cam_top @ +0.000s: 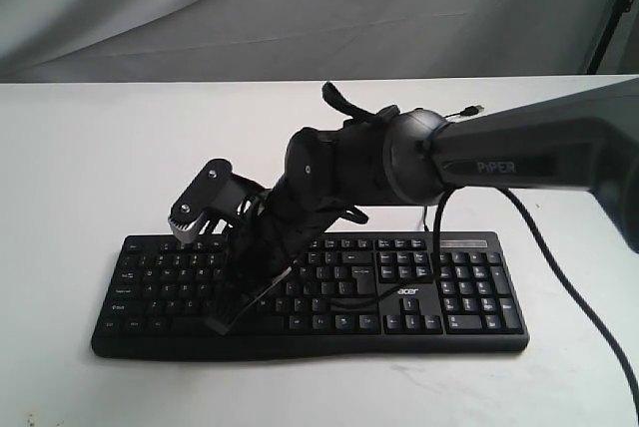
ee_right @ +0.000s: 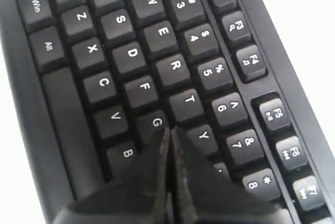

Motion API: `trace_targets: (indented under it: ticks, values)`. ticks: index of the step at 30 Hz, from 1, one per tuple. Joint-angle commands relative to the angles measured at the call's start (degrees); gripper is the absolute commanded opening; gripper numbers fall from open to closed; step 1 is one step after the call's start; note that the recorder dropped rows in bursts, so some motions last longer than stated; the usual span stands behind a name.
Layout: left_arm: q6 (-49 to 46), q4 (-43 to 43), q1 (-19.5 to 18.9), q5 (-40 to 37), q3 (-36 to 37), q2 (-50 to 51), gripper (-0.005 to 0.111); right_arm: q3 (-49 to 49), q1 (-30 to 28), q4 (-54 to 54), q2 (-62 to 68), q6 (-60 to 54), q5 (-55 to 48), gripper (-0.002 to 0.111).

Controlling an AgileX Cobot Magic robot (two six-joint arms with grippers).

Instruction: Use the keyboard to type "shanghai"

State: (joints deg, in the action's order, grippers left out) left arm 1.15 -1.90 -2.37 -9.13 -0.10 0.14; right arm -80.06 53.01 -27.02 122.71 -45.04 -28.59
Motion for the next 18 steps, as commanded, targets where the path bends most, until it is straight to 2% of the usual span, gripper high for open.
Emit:
trace_targets:
  ticks: [1, 7, 18]
  values:
    - [0.2, 0.1, 0.4, 0.3, 0.1, -0.1, 0.0, -1.6, -0.5, 1.2, -3.0, -0.1, -1.4, 0.0]
    - [0.2, 0.1, 0.4, 0.3, 0.1, -0.1, 0.0, -11.9, 1.1, 2.4, 0.0, 0.2, -7.2, 0.0]
    - [0.2, 0.1, 0.4, 0.3, 0.1, -0.1, 0.0, -31.5, 4.5, 1.9, 13.7, 0.5, -17.1, 0.0]
